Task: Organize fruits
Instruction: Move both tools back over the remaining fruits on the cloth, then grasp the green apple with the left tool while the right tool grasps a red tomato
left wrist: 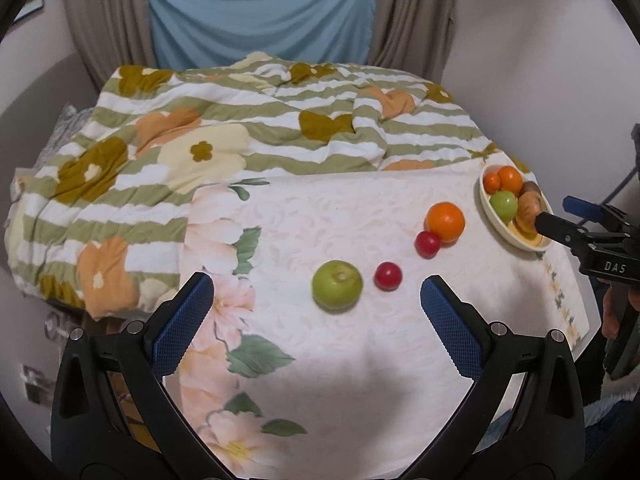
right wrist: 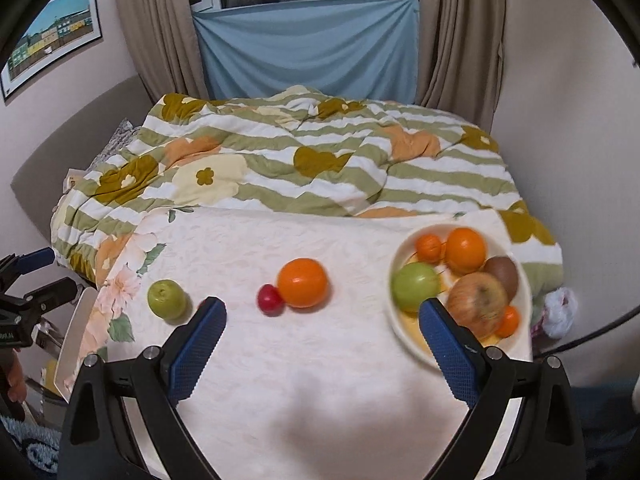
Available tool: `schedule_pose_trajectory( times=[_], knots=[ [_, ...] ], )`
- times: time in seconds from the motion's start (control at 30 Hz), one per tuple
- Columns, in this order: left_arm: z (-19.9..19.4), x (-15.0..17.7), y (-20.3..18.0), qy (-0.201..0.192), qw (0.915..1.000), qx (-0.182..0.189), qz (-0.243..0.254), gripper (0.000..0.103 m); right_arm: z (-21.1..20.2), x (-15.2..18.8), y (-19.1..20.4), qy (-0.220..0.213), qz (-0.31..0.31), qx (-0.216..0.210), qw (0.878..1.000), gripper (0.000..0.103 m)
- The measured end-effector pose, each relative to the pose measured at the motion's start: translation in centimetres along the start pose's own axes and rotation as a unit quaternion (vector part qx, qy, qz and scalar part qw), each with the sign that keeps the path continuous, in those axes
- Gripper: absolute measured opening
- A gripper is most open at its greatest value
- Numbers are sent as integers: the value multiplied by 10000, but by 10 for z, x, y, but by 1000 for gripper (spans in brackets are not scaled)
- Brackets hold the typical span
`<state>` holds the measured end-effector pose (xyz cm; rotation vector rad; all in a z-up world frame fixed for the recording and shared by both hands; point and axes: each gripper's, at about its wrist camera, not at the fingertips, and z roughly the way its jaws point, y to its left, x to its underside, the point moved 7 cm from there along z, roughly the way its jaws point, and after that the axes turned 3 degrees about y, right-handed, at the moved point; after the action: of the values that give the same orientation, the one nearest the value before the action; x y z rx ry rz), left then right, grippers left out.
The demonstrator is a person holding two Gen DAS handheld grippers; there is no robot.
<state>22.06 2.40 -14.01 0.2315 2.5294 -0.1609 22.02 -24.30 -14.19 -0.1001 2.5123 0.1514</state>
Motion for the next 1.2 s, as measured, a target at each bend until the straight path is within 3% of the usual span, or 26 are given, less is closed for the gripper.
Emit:
schedule_pose_trajectory(
  times=[0.37,0.83,1.07,1.2],
  knots=[
    [62,6,3,529,9966,496,387,103,51,19,32,357,295,181,9988,96],
    [134,29,-14,929,9920,565,638,103,104,34,24,540,673,366,9956,96],
    [157,35,-21,1139,9892,515,768,78,119,37,27,652,548,357,9957,96],
    [156,36,-28,1120,9882,675,794,60,127,36,34,740,455,268,9959,85]
  ],
)
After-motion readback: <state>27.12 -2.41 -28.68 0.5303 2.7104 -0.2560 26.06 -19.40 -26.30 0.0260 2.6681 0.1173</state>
